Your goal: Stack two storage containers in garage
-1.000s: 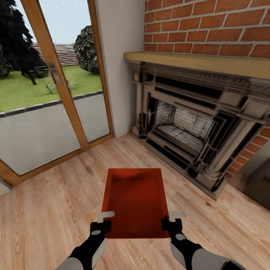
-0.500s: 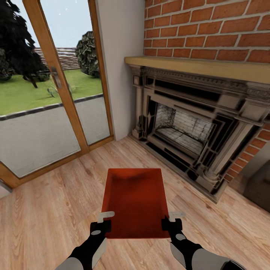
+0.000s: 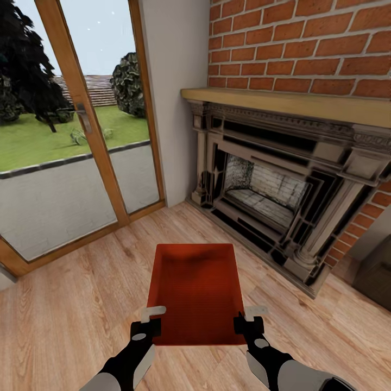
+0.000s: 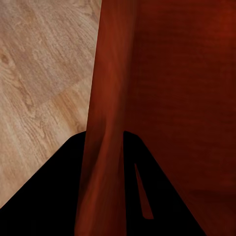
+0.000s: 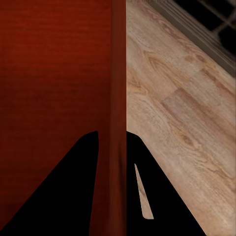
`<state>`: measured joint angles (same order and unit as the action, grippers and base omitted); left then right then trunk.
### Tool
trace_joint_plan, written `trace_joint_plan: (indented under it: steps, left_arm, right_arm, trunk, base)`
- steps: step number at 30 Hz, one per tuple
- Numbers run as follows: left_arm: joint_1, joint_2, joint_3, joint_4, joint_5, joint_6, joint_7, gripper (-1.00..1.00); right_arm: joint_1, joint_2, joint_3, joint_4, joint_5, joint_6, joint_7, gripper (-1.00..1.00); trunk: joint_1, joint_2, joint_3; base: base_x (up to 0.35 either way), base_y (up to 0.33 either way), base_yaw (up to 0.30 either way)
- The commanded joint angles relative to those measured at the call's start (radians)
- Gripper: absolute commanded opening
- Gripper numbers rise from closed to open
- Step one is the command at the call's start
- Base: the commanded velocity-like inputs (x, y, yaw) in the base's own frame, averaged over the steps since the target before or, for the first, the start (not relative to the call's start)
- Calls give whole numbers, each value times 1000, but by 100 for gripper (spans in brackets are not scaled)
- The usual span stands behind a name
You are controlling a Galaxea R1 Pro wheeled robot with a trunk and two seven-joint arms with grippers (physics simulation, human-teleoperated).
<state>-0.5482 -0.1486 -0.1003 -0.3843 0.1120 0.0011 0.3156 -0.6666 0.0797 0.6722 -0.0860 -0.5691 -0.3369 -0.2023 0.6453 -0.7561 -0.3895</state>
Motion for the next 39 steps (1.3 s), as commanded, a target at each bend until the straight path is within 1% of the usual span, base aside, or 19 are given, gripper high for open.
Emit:
trace_joint_plan:
  steps: [1,39]
  left_arm:
    - [-1,0,-4,-2,5,0,7,-100]
    - [-1,0,-5,-2,5,0,7,-100]
  right_arm:
    - [-1,0,17,5,-31,-10,0,-100]
    - [-1,0,17,5,-31,-10,0,-100]
  trunk:
    - [0,-1,1]
    - [0,-1,62]
  base:
    - [0,0,0]
    - [0,0,0]
